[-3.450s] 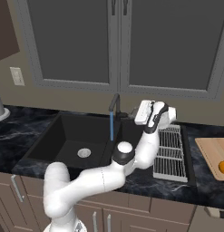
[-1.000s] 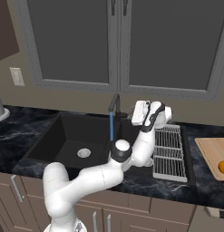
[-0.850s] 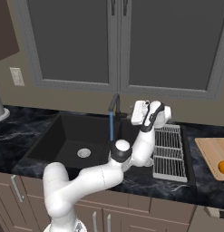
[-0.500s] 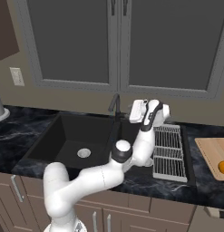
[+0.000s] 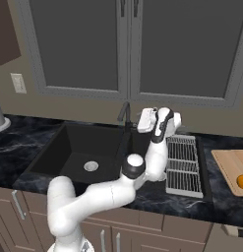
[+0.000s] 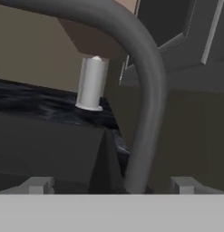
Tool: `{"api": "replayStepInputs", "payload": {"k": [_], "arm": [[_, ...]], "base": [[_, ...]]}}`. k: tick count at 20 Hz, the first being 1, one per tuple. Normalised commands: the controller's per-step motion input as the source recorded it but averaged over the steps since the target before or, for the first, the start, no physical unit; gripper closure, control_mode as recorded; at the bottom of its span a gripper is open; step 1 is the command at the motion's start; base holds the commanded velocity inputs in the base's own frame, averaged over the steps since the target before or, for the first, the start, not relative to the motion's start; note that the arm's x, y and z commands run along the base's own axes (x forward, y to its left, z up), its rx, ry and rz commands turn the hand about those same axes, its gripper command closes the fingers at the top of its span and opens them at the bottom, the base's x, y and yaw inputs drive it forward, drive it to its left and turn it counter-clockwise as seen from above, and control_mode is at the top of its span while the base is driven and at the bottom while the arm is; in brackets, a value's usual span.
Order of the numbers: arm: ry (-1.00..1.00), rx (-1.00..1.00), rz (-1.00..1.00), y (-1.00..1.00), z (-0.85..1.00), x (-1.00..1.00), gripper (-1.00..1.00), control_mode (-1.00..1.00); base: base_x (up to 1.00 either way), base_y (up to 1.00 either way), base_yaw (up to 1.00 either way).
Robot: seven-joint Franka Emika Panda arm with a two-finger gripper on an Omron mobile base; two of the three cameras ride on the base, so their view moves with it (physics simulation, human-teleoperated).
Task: Pick the orange from the sink and place it on the cutting board to airdry. Then turn off the sink faucet.
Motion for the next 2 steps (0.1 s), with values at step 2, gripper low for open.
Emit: {"api": "replayStepInputs", "payload": {"k": [2], "arm": [[0.03,0.0,0.14,1.0,-0.1,0.55,-1.0,-1.0]], "base": [[0.0,0.0,0.0]]}}
